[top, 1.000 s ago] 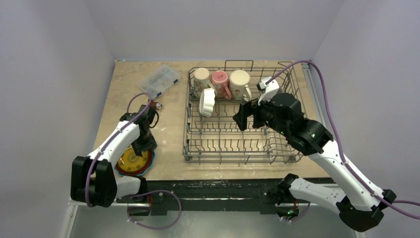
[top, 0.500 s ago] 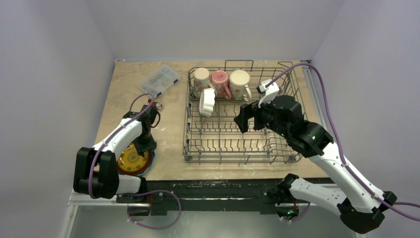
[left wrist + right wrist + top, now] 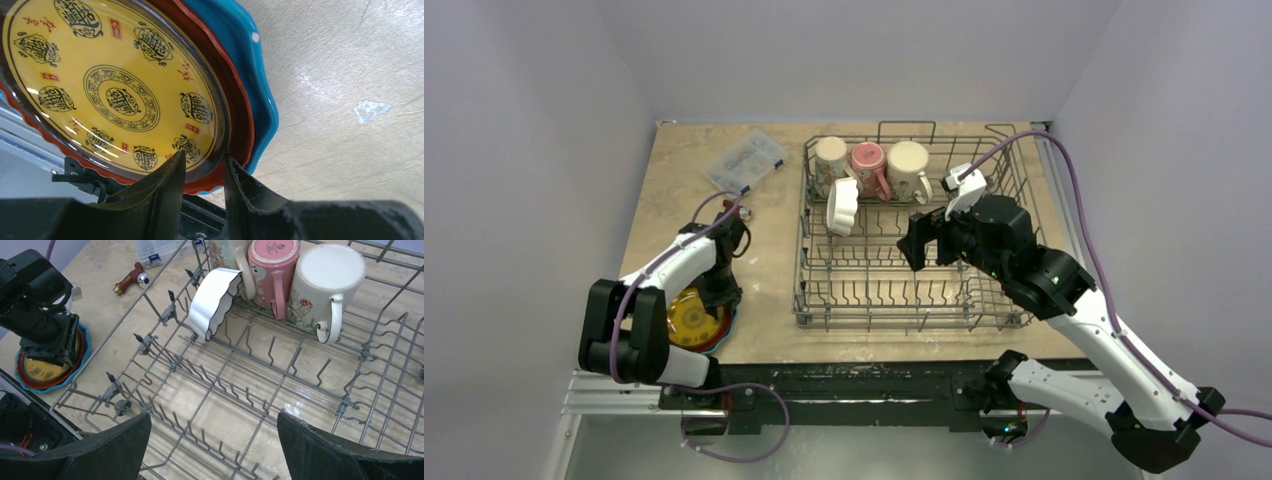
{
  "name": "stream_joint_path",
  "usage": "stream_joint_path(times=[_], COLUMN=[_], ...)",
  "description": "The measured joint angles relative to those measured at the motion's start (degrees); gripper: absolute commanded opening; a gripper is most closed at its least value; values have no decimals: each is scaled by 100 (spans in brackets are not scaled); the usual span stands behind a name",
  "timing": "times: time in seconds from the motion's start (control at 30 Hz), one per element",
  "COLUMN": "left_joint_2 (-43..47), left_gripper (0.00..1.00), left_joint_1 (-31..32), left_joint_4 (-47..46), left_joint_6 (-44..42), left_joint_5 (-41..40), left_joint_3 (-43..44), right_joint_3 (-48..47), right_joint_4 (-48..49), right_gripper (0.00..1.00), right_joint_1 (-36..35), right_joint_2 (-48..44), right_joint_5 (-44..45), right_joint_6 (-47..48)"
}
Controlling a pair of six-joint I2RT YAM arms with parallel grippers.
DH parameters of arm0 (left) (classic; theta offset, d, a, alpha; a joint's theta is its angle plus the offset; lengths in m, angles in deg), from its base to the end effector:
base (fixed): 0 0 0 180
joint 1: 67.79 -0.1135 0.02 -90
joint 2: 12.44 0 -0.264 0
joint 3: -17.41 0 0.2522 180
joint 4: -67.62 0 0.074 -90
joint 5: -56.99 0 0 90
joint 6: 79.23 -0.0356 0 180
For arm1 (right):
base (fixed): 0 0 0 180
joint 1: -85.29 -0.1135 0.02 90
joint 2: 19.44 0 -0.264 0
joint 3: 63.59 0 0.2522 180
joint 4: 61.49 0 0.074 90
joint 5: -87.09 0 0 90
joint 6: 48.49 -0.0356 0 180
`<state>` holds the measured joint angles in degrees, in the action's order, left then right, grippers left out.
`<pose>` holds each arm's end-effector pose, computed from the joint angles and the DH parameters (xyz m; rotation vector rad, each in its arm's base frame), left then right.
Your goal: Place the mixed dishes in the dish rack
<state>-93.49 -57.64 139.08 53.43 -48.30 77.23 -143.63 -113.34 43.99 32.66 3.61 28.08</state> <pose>0.2073 -0.0276 0.1747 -0.8415 2.9203 0.3971 0.1384 0.1162 0.3957 -0.4136 1.9778 0.5016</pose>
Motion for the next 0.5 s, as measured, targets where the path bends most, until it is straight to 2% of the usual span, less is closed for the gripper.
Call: stream_joint_path(times=[0.13,0.3,0.4,0.43,0.5], left_joint_2=[-131,-278,-262,-240,-175], left_gripper=[31,10,5,0,0], left_joint_1=[-2,-2,-2,-2,-2], left_joint_4=[0,-28,-13,9,48], left_joint_6=[-11,-33,-76,-87,-87], left_joint_5=[-4,-15,-98,-127,-173], left_joint_3=[7,15,74,98,125], right_joint_3=[55,74,74,74,74], right_joint_4=[0,-4,-2,-2,0], right_gripper=[99,99,99,99,99], right_joint_1=[0,0,0,0,0], right_joint_2=[-31,-111,-149,-155,-157], right_joint_5=[0,4,4,4,4], right_joint_6=[0,0,0,0,0])
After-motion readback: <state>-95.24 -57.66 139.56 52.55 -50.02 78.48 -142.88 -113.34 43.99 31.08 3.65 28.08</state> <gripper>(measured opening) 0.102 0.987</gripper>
